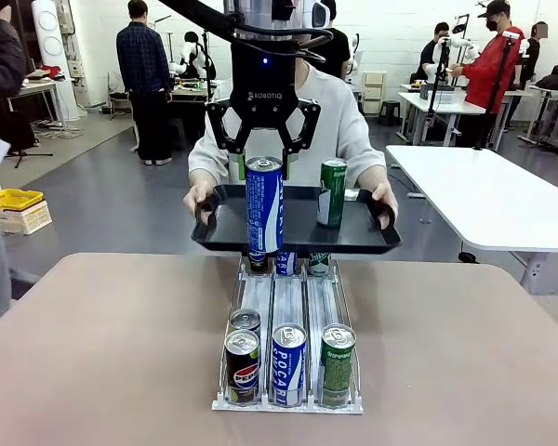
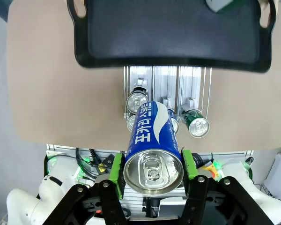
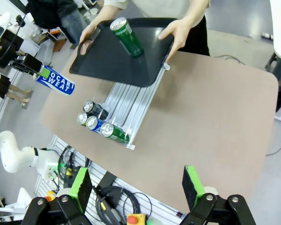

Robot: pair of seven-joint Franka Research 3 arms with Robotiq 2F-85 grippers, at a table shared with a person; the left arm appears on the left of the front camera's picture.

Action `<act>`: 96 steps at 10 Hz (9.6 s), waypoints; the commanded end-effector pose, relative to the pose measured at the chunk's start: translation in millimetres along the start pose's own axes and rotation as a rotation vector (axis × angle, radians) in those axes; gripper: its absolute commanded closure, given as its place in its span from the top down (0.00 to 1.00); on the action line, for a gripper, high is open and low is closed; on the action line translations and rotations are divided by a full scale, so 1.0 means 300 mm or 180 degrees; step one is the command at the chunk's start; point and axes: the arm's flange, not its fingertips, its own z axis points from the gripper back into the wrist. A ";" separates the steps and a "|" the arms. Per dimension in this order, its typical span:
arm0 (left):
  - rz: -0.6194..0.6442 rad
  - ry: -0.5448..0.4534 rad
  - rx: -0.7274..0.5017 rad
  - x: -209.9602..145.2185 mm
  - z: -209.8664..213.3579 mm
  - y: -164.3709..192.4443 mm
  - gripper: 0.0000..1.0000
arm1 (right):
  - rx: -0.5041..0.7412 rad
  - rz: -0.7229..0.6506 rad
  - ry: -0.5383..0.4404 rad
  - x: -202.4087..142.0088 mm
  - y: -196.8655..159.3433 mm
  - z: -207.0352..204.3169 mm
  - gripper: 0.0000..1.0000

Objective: Retrieve and hand over the desired beverage to the person.
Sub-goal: Place the picked can on the Handle tray extended by the person.

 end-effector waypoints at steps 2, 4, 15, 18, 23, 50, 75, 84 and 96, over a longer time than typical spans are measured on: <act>0.0022 -0.0040 0.0013 -0.016 0.009 0.017 0.07 | 0.0091 0.0039 -0.0016 0.003 -0.001 0.000 1.00; 0.0022 -0.0040 0.0013 -0.016 0.009 0.017 0.07 | 0.0091 0.0039 -0.0016 0.003 -0.001 0.000 1.00; 0.0251 0.0019 -0.0153 0.477 -0.142 0.131 0.58 | 0.0091 0.0039 -0.0016 0.003 -0.001 0.000 1.00; 0.0357 0.0035 -0.0069 0.495 -0.180 0.128 0.58 | 0.0091 0.0039 -0.0016 0.003 -0.001 0.000 1.00; 0.0293 0.0090 -0.0118 0.488 -0.242 0.151 0.58 | 0.0091 0.0039 -0.0016 0.003 -0.001 0.000 1.00; -0.1467 -0.0040 -0.0524 -0.106 -0.203 0.560 1.00 | 0.0091 0.0039 -0.0016 0.003 -0.001 0.000 1.00; -0.1816 -0.1580 -0.2209 -0.235 0.034 1.650 1.00 | 0.0091 0.0039 -0.0016 0.003 -0.001 0.000 1.00; -0.1853 -0.1531 -0.2339 -0.231 0.040 1.654 1.00 | 0.0091 0.0039 -0.0016 0.003 -0.001 0.000 1.00; -0.1853 -0.1531 -0.2339 -0.231 0.040 1.654 1.00 | 0.0091 0.0039 -0.0016 0.003 -0.001 0.000 1.00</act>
